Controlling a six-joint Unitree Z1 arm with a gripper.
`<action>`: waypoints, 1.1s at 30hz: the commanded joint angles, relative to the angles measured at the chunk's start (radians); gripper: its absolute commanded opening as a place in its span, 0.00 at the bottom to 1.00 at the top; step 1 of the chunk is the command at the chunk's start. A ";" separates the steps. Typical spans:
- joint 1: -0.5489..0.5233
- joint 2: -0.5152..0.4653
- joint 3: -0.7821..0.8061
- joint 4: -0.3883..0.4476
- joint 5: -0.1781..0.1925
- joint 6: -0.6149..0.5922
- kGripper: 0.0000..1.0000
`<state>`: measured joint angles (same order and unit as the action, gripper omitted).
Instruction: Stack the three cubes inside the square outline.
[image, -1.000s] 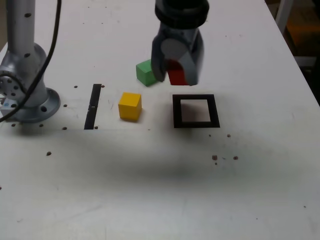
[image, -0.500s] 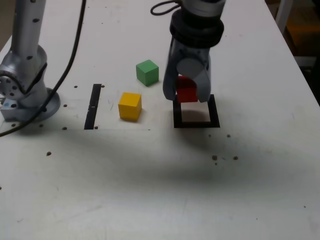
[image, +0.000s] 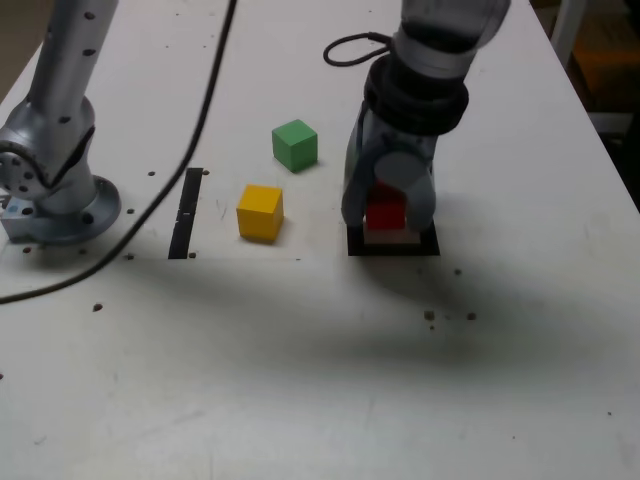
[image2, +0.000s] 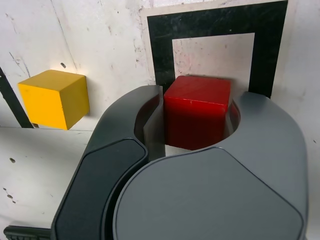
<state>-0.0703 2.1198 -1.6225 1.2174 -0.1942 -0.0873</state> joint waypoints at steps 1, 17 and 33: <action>-0.002 0.012 -0.005 -0.001 0.002 -0.010 0.22; -0.002 0.050 0.004 -0.002 -0.010 -0.025 0.50; -0.002 0.060 0.000 -0.006 -0.021 -0.016 0.80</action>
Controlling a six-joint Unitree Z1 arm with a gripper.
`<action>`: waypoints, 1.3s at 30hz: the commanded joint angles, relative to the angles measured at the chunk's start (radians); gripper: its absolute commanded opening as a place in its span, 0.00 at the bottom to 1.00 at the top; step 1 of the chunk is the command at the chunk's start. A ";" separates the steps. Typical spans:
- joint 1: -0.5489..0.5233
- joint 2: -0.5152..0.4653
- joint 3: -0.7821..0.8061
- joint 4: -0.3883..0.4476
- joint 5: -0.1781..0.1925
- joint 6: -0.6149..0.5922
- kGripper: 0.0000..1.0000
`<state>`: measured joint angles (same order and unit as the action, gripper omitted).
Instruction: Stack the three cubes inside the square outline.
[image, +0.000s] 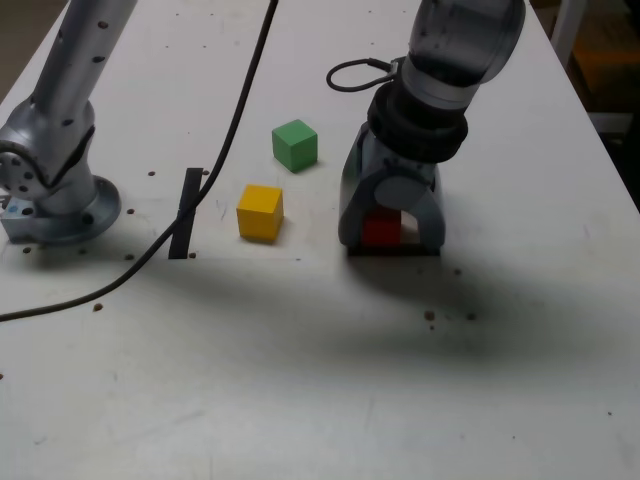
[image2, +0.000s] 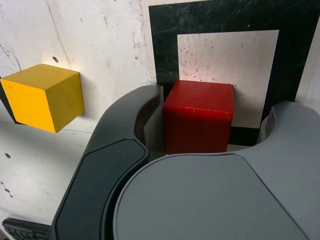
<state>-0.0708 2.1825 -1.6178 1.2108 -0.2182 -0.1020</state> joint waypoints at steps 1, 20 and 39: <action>-0.001 -0.006 -0.006 0.002 0.008 -0.002 0.80; 0.002 -0.470 0.220 0.172 0.153 -0.058 0.80; -0.073 -0.550 0.511 -0.042 0.074 0.002 0.79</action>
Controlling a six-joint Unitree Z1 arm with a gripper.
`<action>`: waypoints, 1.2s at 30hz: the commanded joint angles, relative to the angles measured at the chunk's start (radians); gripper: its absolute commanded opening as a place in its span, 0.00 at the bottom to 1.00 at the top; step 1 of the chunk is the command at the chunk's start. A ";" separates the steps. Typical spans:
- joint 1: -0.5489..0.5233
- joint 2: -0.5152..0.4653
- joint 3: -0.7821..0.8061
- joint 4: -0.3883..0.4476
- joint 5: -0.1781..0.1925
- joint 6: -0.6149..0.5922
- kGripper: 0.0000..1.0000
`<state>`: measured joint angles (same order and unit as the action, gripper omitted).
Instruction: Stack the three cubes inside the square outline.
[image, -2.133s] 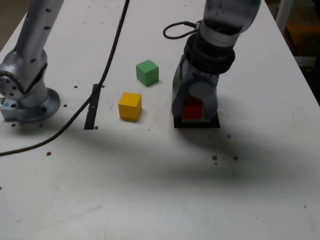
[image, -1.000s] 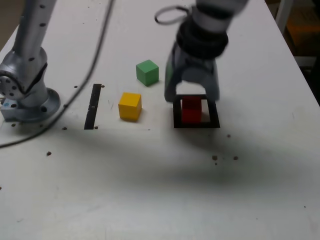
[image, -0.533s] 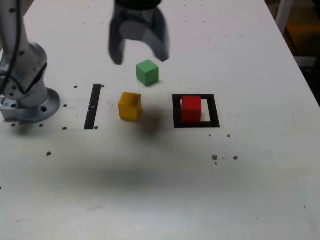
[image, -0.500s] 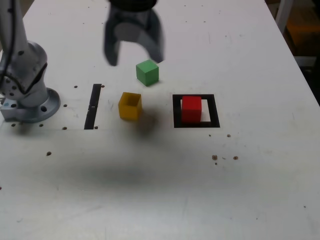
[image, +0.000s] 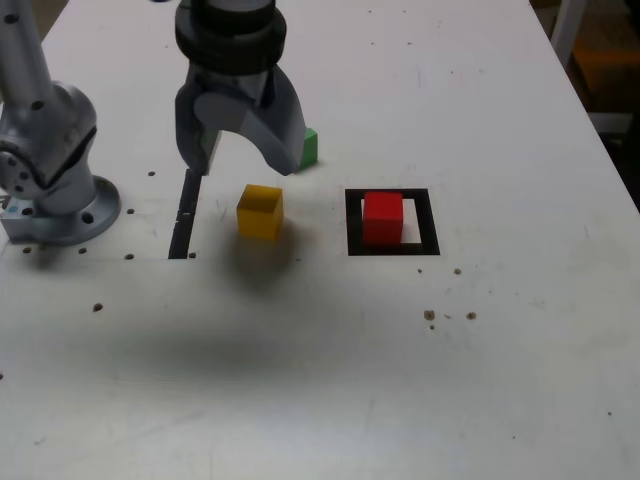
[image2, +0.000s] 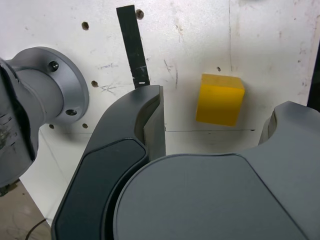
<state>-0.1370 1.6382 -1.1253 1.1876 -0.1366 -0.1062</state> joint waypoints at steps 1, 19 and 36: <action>-0.010 -0.005 0.032 -0.034 -0.012 0.011 0.79; -0.028 0.055 0.116 -0.176 -0.046 0.059 0.79; -0.028 0.136 0.140 -0.244 -0.071 0.095 0.76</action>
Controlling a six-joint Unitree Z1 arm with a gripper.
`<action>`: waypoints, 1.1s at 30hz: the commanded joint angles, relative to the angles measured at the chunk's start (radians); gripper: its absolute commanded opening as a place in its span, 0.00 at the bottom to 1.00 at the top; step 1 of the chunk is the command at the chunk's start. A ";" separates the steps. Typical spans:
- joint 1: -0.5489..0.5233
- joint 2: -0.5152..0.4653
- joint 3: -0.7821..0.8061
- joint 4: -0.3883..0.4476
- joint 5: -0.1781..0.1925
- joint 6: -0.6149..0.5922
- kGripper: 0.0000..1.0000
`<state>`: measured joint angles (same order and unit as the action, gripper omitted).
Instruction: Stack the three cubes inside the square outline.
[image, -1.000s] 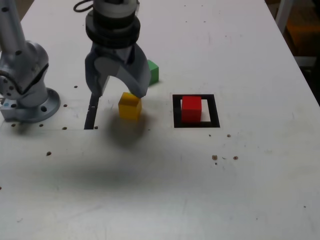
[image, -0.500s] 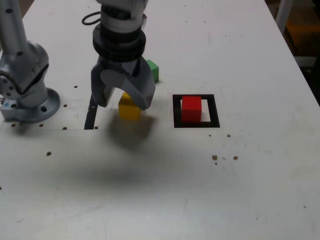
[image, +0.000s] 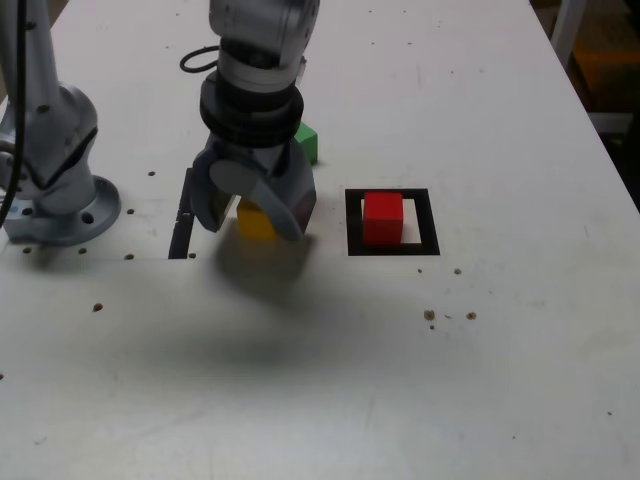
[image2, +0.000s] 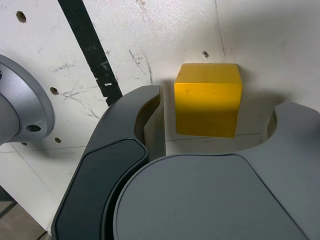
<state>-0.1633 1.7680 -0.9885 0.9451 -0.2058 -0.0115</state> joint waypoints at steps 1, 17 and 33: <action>-0.001 0.010 0.005 -0.005 -0.003 0.001 0.75; 0.018 0.014 0.067 -0.119 -0.020 0.023 0.35; 0.018 -0.048 0.037 -0.128 0.003 -0.003 0.23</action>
<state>-0.1476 1.7424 -0.9406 0.8040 -0.2099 -0.0047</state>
